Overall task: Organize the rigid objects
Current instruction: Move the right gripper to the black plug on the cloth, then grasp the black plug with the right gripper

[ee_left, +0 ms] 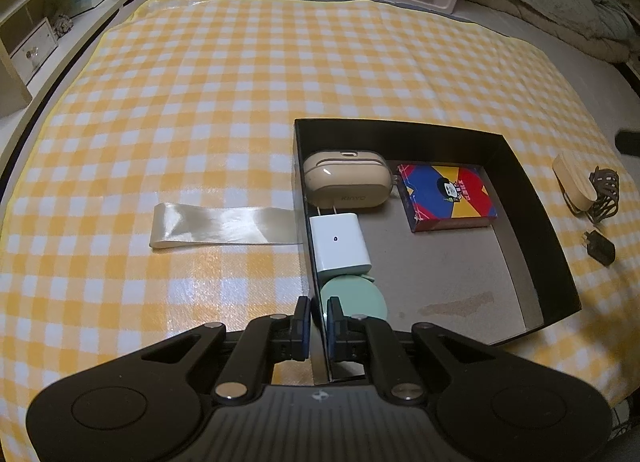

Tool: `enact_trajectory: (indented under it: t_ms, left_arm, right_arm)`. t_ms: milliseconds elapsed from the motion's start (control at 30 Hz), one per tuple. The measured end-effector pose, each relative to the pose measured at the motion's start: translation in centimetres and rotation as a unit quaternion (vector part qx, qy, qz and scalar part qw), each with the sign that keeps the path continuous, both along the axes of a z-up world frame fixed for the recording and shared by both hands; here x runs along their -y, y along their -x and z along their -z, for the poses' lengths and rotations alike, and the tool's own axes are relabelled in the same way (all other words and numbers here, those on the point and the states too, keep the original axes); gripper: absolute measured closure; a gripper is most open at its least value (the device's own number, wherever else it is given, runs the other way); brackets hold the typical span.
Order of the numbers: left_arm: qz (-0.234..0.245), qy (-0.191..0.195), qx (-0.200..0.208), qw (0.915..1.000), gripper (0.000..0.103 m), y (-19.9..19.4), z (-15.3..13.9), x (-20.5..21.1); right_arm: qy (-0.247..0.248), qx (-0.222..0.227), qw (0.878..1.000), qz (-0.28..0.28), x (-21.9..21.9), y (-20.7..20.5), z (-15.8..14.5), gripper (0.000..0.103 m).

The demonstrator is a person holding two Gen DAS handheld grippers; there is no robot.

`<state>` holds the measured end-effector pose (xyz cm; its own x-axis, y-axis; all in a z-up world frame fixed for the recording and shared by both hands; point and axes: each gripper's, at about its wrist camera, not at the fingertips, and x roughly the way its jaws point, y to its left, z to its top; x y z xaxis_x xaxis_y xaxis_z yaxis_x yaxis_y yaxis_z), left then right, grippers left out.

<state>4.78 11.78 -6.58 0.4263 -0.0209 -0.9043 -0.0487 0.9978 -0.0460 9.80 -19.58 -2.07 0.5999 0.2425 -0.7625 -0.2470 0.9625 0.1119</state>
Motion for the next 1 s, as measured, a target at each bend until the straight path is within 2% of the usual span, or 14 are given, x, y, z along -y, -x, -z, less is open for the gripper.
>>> enact_trajectory:
  t_ms: [233,367,500,633,1000]
  left_arm:
    - [0.008,-0.012,0.002,0.9999,0.095,0.1,0.1,0.3]
    - [0.007,-0.014,0.003,0.9999,0.096,0.1,0.2,0.3]
    - [0.006,-0.017,0.003,0.9998,0.096,0.1,0.3,0.3]
    - [0.005,-0.018,0.004,0.9998,0.096,0.2,0.3,0.2]
    - [0.004,-0.017,0.004,0.9998,0.096,0.2,0.3,0.2]
  right_arm:
    - [0.005,-0.075,0.995,0.073,5.6,-1.0,3.5,0.01]
    - [-0.025,-0.142,0.982,0.121,7.9,-1.1,5.9,0.019]
    - [-0.033,-0.185,0.969,0.163,8.6,-0.7,7.9,0.028]
    - [-0.031,-0.208,0.962,0.172,8.1,-0.6,9.4,0.035]
    - [-0.017,-0.232,0.952,0.198,8.4,-1.3,11.3,0.047]
